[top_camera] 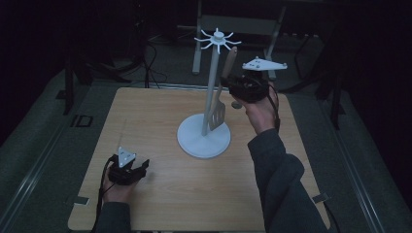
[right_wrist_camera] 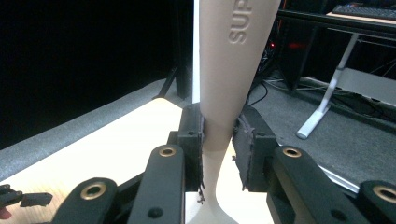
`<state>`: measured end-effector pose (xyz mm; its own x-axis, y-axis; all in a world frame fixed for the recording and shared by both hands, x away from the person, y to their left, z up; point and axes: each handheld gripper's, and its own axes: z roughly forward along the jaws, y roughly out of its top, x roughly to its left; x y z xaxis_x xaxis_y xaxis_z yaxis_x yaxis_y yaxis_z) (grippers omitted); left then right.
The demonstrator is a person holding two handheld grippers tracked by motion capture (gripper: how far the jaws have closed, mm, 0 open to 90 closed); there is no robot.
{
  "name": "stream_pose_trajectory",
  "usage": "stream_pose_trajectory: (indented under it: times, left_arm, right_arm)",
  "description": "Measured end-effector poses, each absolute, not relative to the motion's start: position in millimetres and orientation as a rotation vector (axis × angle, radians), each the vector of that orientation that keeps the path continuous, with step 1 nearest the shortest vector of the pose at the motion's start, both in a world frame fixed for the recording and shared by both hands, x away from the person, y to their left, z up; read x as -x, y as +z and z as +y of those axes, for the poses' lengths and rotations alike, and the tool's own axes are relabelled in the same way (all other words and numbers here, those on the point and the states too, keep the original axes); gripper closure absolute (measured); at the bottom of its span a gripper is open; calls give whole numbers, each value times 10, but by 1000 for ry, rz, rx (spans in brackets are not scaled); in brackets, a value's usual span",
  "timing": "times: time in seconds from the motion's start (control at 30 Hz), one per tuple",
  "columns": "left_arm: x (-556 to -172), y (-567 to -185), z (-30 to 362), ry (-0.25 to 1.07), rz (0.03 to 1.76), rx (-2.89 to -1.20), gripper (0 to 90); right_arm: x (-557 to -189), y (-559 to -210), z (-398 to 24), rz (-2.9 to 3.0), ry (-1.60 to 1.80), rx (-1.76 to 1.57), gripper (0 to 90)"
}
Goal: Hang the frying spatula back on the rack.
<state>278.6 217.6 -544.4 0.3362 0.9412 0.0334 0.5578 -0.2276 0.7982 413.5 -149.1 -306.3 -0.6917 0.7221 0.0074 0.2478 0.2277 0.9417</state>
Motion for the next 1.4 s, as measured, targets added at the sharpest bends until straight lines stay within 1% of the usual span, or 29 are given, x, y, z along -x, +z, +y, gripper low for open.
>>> stream_pose_trajectory:
  times: [0.93,1.4]
  left_arm:
    - [-2785,-5441,2178,698,1315,-1897,437]
    - [-2784,-5441,2176,698,1314,-1900,437]
  right_arm:
    - [-4216,-3069,-1378,2088,1440,-916,737]
    - [-4222,-3111,-1436,2077,1463,-937,720]
